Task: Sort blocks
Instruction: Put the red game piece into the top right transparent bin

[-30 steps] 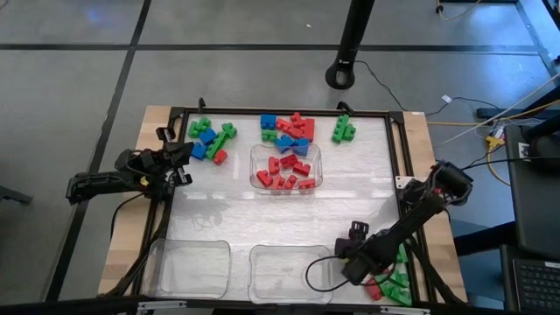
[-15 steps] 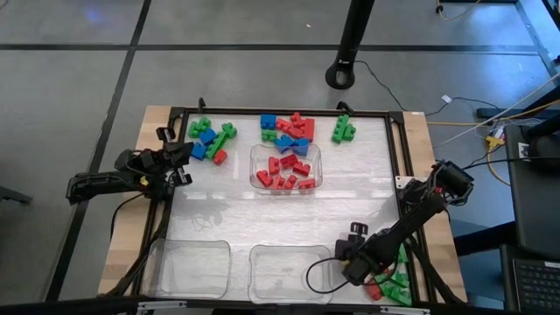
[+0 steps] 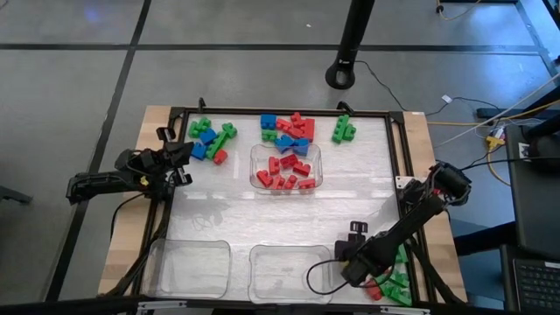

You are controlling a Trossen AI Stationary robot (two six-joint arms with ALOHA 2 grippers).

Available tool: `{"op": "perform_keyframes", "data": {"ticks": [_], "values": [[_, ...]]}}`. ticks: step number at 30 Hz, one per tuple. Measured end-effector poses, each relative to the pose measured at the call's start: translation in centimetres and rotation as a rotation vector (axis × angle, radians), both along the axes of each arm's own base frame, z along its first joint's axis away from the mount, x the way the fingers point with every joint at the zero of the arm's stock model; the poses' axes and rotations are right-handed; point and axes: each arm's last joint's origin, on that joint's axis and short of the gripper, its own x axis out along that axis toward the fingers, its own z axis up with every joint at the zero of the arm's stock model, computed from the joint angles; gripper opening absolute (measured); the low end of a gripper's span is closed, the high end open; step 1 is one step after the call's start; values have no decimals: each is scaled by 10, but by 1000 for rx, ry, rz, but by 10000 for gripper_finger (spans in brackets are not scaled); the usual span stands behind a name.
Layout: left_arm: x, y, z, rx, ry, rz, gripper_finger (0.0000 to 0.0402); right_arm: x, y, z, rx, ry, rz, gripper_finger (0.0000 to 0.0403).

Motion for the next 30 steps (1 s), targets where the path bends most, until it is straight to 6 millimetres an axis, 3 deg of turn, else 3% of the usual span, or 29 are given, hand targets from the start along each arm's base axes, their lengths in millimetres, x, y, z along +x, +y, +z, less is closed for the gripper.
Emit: {"op": "perform_keyframes", "data": {"ticks": [9, 14, 24, 30], "values": [[0, 0, 0, 0, 0, 0, 6, -2, -17, 49, -150, 10, -25, 164], [0, 0, 0, 0, 0, 0, 6, 14, -37, 68, -203, -82, -4, 164], [0, 0, 0, -12, -2, -9, 6, 76, -101, 95, -296, -195, 171, 164], [0, 0, -1, -15, 2, -12, 6, 117, -159, 109, -367, -340, 255, 164]]}}
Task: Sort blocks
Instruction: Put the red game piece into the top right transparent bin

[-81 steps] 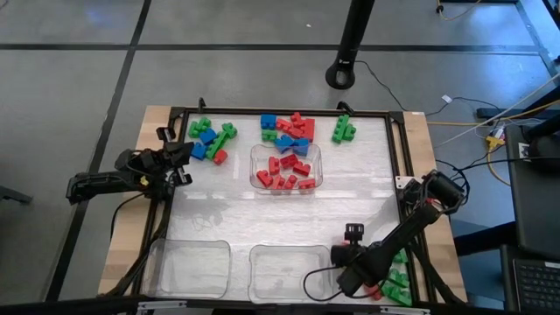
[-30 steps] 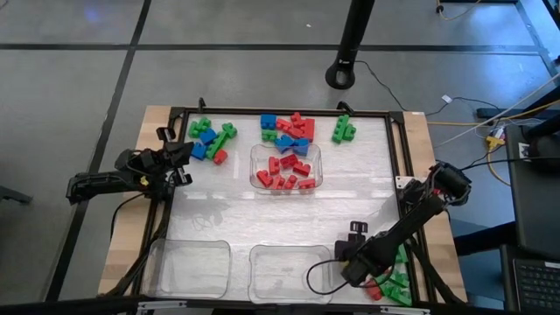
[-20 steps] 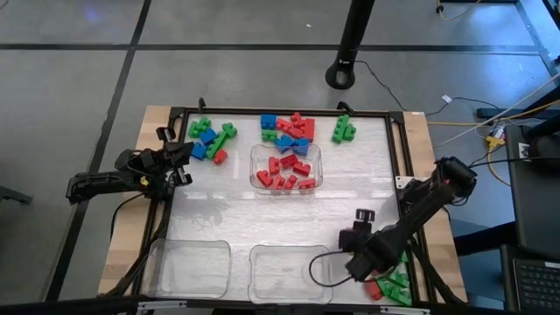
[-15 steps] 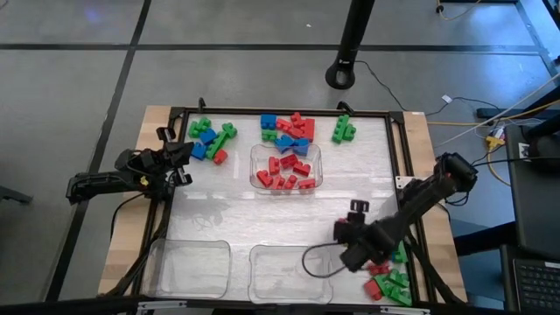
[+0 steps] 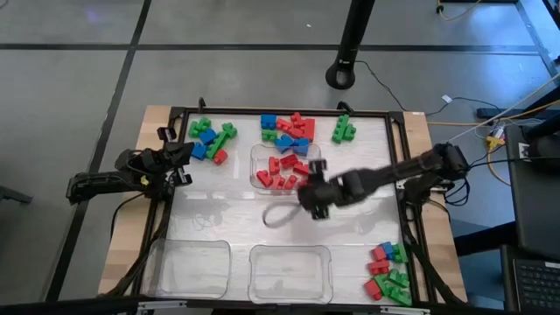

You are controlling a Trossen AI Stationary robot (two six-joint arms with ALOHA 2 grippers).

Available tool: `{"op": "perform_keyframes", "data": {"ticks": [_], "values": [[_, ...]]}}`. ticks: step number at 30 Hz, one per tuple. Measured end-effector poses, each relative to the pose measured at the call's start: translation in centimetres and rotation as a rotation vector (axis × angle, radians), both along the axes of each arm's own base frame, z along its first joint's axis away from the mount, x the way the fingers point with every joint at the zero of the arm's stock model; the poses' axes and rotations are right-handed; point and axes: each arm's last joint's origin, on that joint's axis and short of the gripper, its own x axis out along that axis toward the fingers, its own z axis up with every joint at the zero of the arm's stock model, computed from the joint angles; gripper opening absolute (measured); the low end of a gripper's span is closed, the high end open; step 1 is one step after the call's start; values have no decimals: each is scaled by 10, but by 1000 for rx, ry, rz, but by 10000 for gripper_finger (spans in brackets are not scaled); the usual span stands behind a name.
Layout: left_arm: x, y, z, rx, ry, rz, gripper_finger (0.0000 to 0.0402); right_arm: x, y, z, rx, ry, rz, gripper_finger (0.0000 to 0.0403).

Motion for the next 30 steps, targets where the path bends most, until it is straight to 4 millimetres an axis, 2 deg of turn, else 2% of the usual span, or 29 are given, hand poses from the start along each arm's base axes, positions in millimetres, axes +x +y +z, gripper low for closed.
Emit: {"op": "perform_keyframes", "data": {"ticks": [4, 7, 11, 18, 22, 24, 30], "values": [[0, 0, 0, 3, 0, 2, 6, 15, -42, 6, -30, -75, -1, 164], [0, 0, 0, 3, 0, 3, 6, 19, -68, 8, -37, -103, -34, 164], [0, 0, 0, -1, -1, -1, 6, 18, -93, 1, 43, -103, -46, 169], [0, 0, 0, -12, -3, -9, 6, 15, -111, -11, 194, -84, -65, 284], [0, 0, 0, -15, -4, -11, 6, 10, -110, -5, 227, -49, -58, 333], [0, 0, 0, -14, -4, -11, 6, 6, -100, 4, 241, -14, -55, 347], [0, 0, 0, -17, -3, -13, 6, -18, -47, 31, 301, 60, -35, 356]]}}
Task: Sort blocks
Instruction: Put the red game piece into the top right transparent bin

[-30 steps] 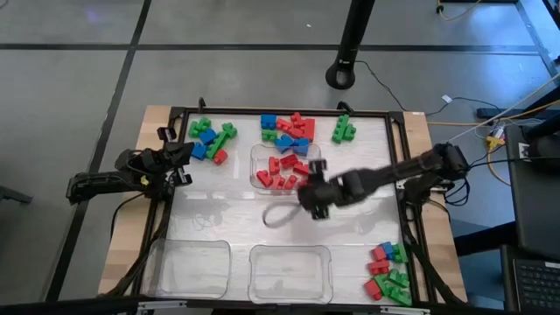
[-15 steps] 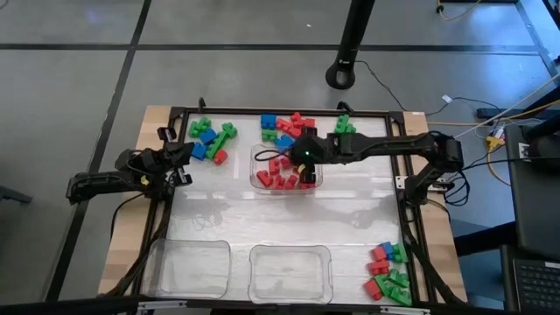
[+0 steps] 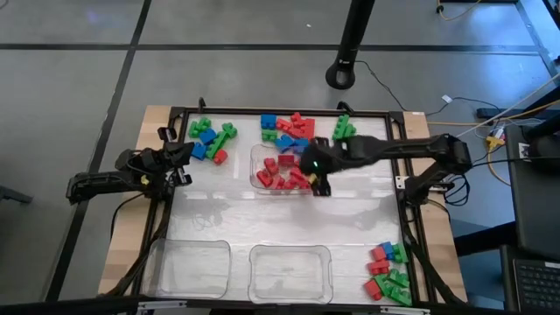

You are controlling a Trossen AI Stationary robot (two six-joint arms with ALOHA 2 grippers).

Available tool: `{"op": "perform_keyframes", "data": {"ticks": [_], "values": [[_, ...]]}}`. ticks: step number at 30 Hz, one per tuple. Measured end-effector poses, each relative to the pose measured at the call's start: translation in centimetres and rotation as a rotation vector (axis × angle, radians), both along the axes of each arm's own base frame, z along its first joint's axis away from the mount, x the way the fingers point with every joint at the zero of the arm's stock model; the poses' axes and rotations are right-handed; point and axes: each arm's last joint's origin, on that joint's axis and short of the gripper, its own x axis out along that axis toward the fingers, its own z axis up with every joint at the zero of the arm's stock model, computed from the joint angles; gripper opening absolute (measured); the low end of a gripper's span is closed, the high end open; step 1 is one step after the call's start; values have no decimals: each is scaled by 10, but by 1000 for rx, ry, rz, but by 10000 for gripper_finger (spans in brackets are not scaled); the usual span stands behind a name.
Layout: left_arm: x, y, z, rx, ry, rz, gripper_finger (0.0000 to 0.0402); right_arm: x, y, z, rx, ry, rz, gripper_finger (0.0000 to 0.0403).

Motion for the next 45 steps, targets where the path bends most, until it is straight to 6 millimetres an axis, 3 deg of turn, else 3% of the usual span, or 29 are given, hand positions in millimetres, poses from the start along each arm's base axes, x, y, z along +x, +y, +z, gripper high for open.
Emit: {"op": "perform_keyframes", "data": {"ticks": [4, 9, 17, 22, 26, 31, 45], "values": [[0, 0, -1, -1, 6, 0, 6, -24, 48, 8, 23, 43, -8, 349], [0, 0, 0, -1, 5, 0, 6, -59, 108, 1, -55, 98, -77, 340], [0, 0, 0, 1, -6, 0, 6, -111, 180, -41, 66, 155, -151, 337], [-1, 0, 1, 21, -7, 16, 6, -129, 213, -71, 129, 209, -141, 337], [-1, 0, 2, 38, -14, 29, 6, -132, 231, -92, 140, 235, -163, 337], [-2, 0, 3, 39, -23, 29, 6, -134, 237, -109, 147, 389, -156, 337], [-2, 0, 3, 39, -24, 29, 6, -137, 237, -118, 125, 522, -97, 337]]}}
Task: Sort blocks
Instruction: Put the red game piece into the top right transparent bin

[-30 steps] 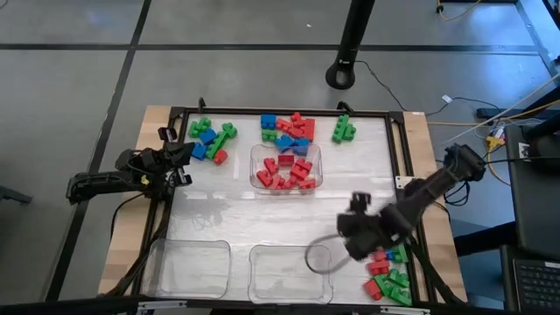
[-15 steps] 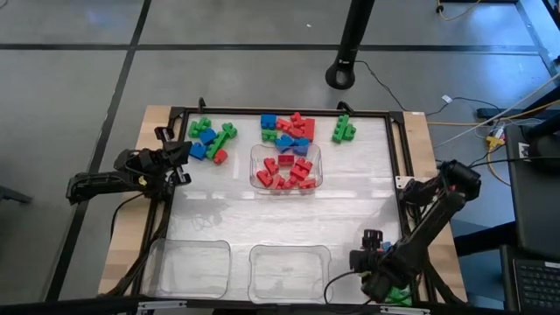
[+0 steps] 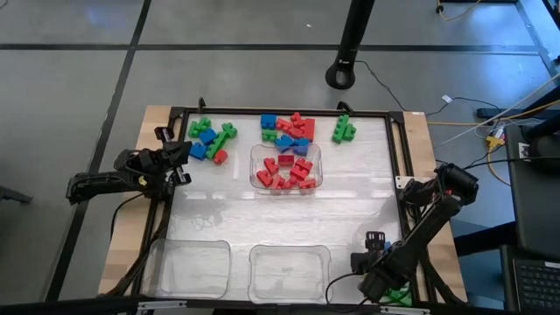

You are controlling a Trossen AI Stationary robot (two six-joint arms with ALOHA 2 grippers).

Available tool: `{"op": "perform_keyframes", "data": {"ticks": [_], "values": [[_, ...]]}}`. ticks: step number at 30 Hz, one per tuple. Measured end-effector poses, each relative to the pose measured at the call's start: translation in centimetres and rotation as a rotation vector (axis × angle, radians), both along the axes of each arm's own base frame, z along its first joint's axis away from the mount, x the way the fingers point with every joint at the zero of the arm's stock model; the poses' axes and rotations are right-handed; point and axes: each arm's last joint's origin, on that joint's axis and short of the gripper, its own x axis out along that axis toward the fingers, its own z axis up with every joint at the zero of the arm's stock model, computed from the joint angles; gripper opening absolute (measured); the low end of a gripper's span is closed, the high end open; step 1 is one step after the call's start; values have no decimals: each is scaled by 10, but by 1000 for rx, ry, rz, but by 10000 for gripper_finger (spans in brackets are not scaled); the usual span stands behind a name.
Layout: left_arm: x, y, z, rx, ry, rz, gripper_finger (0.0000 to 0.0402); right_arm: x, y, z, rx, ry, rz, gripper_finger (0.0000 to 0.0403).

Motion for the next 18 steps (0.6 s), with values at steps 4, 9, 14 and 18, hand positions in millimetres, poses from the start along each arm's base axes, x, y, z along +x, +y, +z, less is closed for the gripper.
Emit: {"op": "perform_keyframes", "data": {"ticks": [4, 9, 14, 18], "values": [[0, 0, 0, 0, 0, 0, 6, 1, 2, -9, -12, 41, 30, 336], [0, 0, 0, -1, 0, -1, 6, 0, 5, -17, 22, 119, 55, 317], [0, 0, 0, 0, 0, -1, 6, 0, 7, -17, 60, 144, 50, 284], [0, 0, 0, 4, 2, 4, 6, 0, 7, -17, 65, 148, 49, 271]]}}
